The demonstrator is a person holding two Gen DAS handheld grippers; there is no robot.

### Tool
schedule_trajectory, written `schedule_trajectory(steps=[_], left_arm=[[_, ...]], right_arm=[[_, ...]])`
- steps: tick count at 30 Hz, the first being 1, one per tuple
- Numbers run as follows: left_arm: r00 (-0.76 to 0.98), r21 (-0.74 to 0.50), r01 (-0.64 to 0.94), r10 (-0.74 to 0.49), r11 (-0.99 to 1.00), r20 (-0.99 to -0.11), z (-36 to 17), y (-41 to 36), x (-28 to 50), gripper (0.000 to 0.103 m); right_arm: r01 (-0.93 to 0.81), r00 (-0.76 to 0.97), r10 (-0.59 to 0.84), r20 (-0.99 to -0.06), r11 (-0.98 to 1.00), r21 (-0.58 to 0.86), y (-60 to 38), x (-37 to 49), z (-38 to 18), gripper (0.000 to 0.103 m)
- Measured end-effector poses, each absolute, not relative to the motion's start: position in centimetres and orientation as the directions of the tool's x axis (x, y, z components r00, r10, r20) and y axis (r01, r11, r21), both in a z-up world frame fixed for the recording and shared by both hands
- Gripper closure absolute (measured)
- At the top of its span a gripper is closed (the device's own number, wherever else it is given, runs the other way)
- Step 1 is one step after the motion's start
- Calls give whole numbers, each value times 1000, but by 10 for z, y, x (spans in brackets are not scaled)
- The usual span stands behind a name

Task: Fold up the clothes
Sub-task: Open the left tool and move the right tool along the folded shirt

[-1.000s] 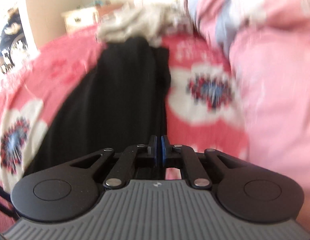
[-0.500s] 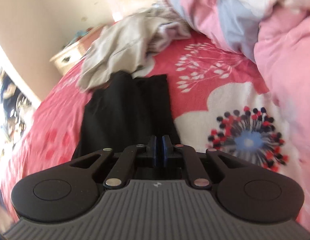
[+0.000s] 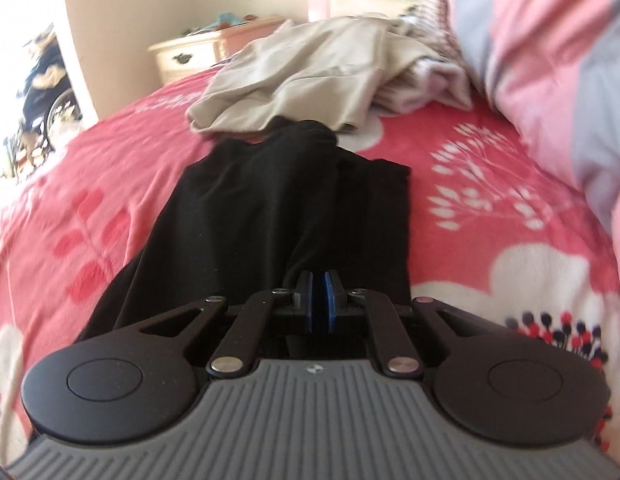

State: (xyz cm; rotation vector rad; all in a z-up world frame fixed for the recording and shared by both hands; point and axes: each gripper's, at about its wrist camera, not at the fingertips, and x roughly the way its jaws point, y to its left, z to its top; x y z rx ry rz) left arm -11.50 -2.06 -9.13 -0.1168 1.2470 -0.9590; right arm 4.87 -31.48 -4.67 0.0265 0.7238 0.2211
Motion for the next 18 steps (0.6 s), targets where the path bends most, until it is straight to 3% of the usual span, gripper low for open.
schedule_trajectory(steps=[3,5,9,12,15,16,18], left_arm=[[-12,-568,540,-669,621,-743,-92,-21,-113,75],[-16,-572,537,-670,621,-742,-93,-22,-112,75],[-21,-575,534,-670,620,-742,-94,-24,-111,75],[-24,-577,530,-669,621,-743,-95,-25,-111,75],[-24,-574,533,-667,622,-745,-95,-26,-112,75],[-23,-571,535,-665,622,-747,-95,-27,-112,75],[-21,-565,540,-661,624,-750,-94,-27,-112,75]], right_arm=[[-189,726,246,-642,969,159,-323,54,-46,91],[-171,703,309,-641,948,270,-336,61,-49,83],[-130,643,444,-624,866,483,-361,74,-59,82],[-116,620,489,-613,831,544,-366,79,-66,80],[-148,615,499,-610,833,533,-361,78,-67,86],[-168,624,492,-606,843,512,-357,76,-64,97],[-200,650,464,-602,869,453,-350,69,-57,99]])
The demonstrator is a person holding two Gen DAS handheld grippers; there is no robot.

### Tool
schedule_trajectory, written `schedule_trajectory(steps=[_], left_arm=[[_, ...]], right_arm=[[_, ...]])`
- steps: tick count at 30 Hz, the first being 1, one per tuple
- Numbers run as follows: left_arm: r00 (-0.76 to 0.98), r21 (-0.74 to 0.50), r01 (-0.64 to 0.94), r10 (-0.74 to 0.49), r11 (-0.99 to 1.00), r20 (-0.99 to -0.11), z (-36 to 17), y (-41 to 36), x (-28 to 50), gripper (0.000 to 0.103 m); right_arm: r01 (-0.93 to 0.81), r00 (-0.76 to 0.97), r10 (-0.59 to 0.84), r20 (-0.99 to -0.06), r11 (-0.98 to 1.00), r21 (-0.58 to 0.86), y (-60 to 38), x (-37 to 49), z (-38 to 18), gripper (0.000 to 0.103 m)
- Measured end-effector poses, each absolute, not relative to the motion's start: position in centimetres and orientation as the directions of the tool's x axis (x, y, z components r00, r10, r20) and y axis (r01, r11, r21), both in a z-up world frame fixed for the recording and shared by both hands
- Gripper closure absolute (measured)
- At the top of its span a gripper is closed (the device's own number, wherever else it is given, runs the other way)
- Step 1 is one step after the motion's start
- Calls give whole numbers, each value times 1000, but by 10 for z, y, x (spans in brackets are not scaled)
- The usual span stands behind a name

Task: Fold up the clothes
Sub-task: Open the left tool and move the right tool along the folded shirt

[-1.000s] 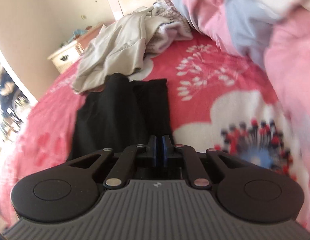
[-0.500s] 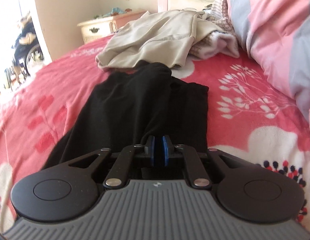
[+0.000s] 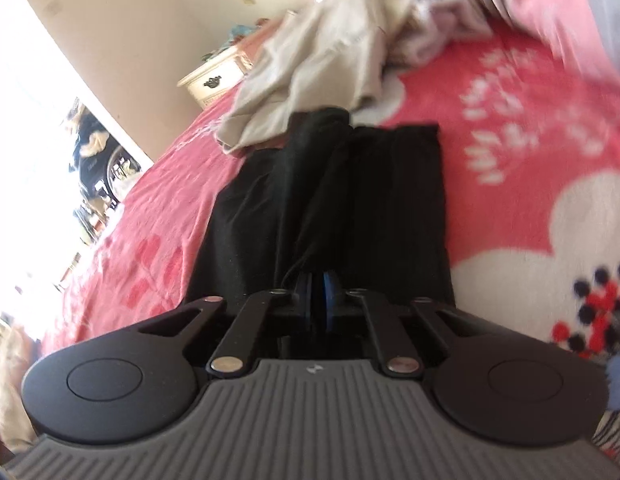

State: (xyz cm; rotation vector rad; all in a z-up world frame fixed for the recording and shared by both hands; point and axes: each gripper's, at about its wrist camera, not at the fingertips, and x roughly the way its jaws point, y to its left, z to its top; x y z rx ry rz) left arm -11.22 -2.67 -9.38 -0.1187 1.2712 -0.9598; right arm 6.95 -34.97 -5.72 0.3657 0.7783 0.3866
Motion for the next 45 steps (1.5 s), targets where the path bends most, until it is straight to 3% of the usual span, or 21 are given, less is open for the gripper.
schedule_trajectory(steps=[8,14,18,24,27,30,33,34,37,42,45], left_arm=[[-13,-552,554,-657,623,-754,-93,-28,-114,75],[-10,-546,560,-653,623,-757,-94,-27,-113,75],[-9,-539,568,-650,622,-760,-94,-28,-113,75],[-6,-534,574,-649,620,-761,-94,-27,-114,75],[-7,-531,578,-647,620,-762,-94,-28,-113,75],[-3,-527,581,-645,621,-764,-94,-29,-114,75],[3,-520,586,-644,621,-765,-94,-29,-116,75],[3,-520,585,-643,622,-766,-94,-29,-116,75],[4,-519,581,-640,627,-769,-93,-30,-116,75],[39,-503,591,-644,631,-764,-78,-27,-114,75],[94,-510,590,-680,626,-727,-59,-19,-97,75]], right_arm=[[-135,783,254,-568,961,243,-350,50,-34,100],[-45,778,110,-619,992,120,-359,53,-52,101],[-19,771,115,-626,987,158,-373,54,-57,100],[-18,818,134,-560,978,207,-384,31,-24,99],[-136,760,244,-602,966,219,-370,26,-28,98],[-132,717,194,-669,981,143,-358,35,-41,98],[-111,773,252,-582,957,267,-368,49,-20,98],[-104,784,270,-559,945,311,-371,58,-13,94],[-99,747,345,-568,903,419,-374,104,-14,61],[-30,668,357,-653,889,456,-375,167,-42,58],[-40,608,385,-694,888,457,-369,175,-52,62]])
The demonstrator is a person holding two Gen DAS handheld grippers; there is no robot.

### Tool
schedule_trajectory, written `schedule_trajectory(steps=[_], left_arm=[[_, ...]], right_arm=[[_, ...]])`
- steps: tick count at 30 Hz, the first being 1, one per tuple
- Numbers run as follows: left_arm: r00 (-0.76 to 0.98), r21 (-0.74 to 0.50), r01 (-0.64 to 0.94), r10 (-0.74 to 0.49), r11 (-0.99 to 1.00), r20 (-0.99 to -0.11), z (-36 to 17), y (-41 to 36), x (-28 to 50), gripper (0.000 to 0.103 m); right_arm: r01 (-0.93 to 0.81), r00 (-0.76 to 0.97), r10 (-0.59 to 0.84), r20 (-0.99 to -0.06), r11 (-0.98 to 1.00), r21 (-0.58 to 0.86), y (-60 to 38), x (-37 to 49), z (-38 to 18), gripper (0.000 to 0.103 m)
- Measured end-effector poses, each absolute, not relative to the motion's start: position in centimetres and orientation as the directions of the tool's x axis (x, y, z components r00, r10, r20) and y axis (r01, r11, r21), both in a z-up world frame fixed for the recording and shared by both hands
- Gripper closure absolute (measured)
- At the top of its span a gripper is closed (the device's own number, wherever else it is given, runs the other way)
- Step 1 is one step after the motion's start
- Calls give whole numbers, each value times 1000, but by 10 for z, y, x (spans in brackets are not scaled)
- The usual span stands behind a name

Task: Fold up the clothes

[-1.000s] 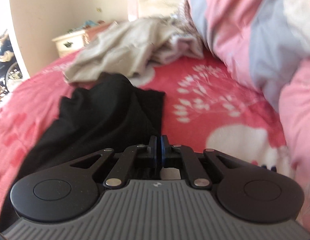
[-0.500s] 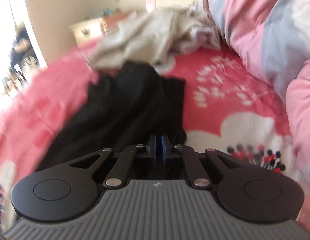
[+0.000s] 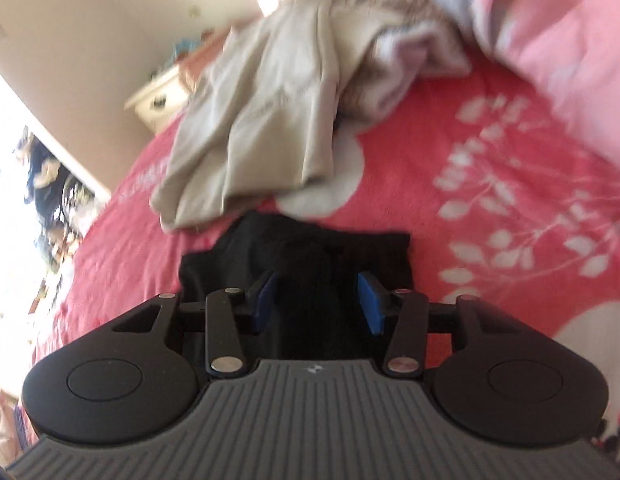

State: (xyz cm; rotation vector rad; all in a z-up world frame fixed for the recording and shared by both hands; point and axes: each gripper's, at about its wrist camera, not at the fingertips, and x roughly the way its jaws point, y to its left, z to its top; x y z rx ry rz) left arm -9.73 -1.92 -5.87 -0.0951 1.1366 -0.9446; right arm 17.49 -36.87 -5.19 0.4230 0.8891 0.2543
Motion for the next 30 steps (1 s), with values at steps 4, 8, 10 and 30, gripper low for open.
schedule_trajectory(steps=[4,8,10,30], left_arm=[[205,-481,578,-688,659,-697,-43,-19,-55,73],[313,-484,466,-649,741,-693,-48,-27,3,73],[353,-531,381,-650,757,-673,-54,-25,24,73],[311,-545,376,-656,749,-687,-87,-41,41,73]], right_arm=[[-76,610,366,-703,910,407,-362,173,-52,92],[-145,699,308,-645,945,293,-347,162,-32,97],[-260,749,293,-594,955,142,-318,144,-21,97],[-348,642,547,-537,832,431,-342,142,-12,51]])
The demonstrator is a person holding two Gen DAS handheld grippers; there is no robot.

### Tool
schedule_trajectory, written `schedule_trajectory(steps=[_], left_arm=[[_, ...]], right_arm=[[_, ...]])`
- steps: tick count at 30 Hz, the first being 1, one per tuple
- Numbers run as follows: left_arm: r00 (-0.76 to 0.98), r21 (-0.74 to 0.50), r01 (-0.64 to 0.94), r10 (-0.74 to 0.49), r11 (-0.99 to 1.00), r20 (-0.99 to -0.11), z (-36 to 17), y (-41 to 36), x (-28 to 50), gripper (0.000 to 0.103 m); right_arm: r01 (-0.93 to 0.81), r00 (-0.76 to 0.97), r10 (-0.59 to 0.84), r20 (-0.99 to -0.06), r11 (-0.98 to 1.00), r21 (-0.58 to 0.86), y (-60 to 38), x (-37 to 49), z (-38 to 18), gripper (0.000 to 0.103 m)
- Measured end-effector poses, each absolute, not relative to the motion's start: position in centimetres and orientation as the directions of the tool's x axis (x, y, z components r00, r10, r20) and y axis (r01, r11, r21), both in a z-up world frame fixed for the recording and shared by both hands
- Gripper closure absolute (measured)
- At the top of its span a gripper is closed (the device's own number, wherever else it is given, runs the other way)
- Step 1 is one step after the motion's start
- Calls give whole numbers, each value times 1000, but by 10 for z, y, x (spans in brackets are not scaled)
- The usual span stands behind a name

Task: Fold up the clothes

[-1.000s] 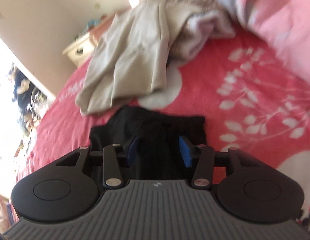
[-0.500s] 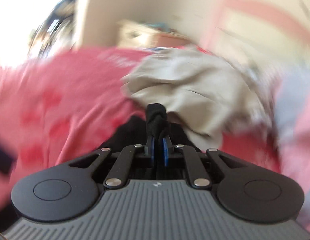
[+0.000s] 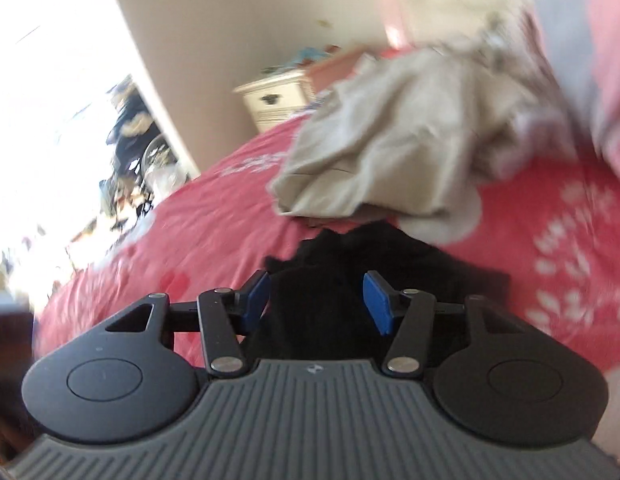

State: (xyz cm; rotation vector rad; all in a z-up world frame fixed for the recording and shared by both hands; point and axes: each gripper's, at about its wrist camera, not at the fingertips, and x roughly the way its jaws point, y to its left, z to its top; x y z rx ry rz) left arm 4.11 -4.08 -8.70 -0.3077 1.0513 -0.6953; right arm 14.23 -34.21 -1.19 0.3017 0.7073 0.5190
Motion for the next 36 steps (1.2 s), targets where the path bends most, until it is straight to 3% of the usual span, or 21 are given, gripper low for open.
schedule_trajectory(steps=[3,4,5,7,8,15,22,27,31,33,36], left_arm=[[308,-540,392,-659,745,-686,-87,-46,41,73],[309,-535,401,-660,744,-685,-86,-47,40,73],[312,-530,409,-660,743,-684,-86,-48,38,73],[315,-522,417,-657,744,-685,-86,-50,37,72],[315,-519,419,-655,746,-687,-86,-51,37,72],[320,-487,439,-638,755,-700,-88,-53,33,72],[329,-461,449,-621,766,-712,-87,-57,29,72],[334,-458,443,-616,771,-713,-85,-55,28,72],[336,-455,437,-610,776,-718,-84,-55,28,72],[338,-450,438,-607,778,-719,-85,-56,28,72],[344,-437,445,-600,782,-723,-86,-58,27,71]], right_arm=[[-282,570,577,-585,806,520,-346,168,-37,53],[-286,543,597,-590,792,539,-343,170,-43,61],[-296,535,601,-593,792,535,-339,168,-44,80],[-330,546,591,-594,804,496,-331,160,-41,96],[-342,573,574,-586,816,465,-329,154,-36,99],[-177,781,370,-503,904,390,-356,134,-20,101],[31,814,154,-560,951,307,-393,142,-48,101],[70,832,163,-530,917,392,-411,132,-39,97],[-78,824,271,-498,924,374,-397,110,-18,97],[-154,774,335,-537,923,353,-385,108,-24,97],[-73,698,249,-671,957,280,-383,121,-55,98]])
